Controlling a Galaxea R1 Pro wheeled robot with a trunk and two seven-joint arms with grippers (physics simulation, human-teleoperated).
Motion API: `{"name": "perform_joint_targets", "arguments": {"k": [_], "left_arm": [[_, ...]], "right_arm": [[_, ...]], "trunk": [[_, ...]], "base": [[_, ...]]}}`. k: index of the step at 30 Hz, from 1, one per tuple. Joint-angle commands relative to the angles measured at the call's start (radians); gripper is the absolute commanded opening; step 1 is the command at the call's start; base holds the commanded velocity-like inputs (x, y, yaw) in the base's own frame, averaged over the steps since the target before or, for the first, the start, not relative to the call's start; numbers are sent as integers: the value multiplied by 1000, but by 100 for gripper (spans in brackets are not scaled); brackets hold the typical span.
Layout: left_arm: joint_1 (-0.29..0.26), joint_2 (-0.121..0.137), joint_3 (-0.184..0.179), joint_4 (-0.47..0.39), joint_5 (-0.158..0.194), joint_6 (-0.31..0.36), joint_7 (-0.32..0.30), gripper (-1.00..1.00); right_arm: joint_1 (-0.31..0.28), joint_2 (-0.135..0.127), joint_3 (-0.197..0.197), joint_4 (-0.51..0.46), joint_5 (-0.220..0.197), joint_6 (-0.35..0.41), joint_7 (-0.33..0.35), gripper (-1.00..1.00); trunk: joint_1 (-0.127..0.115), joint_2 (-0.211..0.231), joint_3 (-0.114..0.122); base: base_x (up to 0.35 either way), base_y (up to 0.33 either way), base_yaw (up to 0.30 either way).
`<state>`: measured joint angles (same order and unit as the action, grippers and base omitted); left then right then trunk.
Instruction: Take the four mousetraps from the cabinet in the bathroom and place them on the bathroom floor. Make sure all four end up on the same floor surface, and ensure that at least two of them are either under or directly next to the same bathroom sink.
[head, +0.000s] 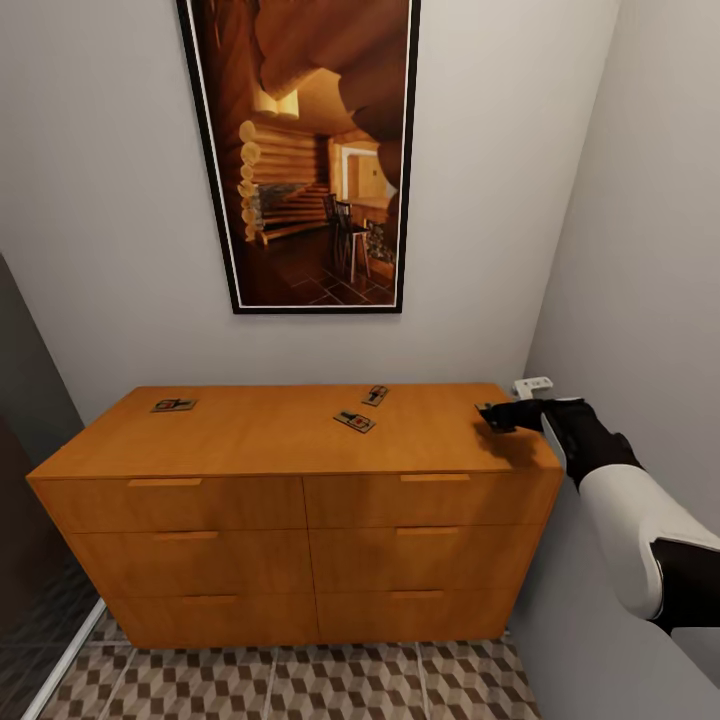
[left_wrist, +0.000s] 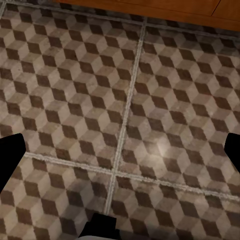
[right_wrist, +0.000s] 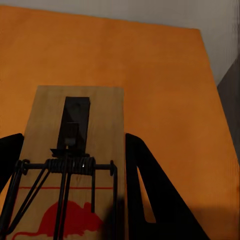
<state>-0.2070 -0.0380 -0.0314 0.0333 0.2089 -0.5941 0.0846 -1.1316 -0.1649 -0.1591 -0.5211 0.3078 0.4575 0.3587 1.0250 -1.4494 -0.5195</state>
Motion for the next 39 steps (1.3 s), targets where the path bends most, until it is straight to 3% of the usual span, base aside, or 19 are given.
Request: {"name": "perform_joint_targets", "arguments": {"k": [1,34,39], "left_arm": [[-2,0,-4,4,3,-6,3,100],[-2,0,-4,4,3,-6,3,100],[-2,0,-4,4,3,-6,3,100]], "right_arm": [[0,1,-6,-6,8,8,9,-100],[0,-1,-5,-16,8,20,5,-100],[0,-1,-6,28,7,14,5,-100]], "trunk": [[0,-1,-1],[0,-1,-1],[0,-1,-1]], "base": [[-5,0,0],[-250,185,0],[-272,214,0]]}}
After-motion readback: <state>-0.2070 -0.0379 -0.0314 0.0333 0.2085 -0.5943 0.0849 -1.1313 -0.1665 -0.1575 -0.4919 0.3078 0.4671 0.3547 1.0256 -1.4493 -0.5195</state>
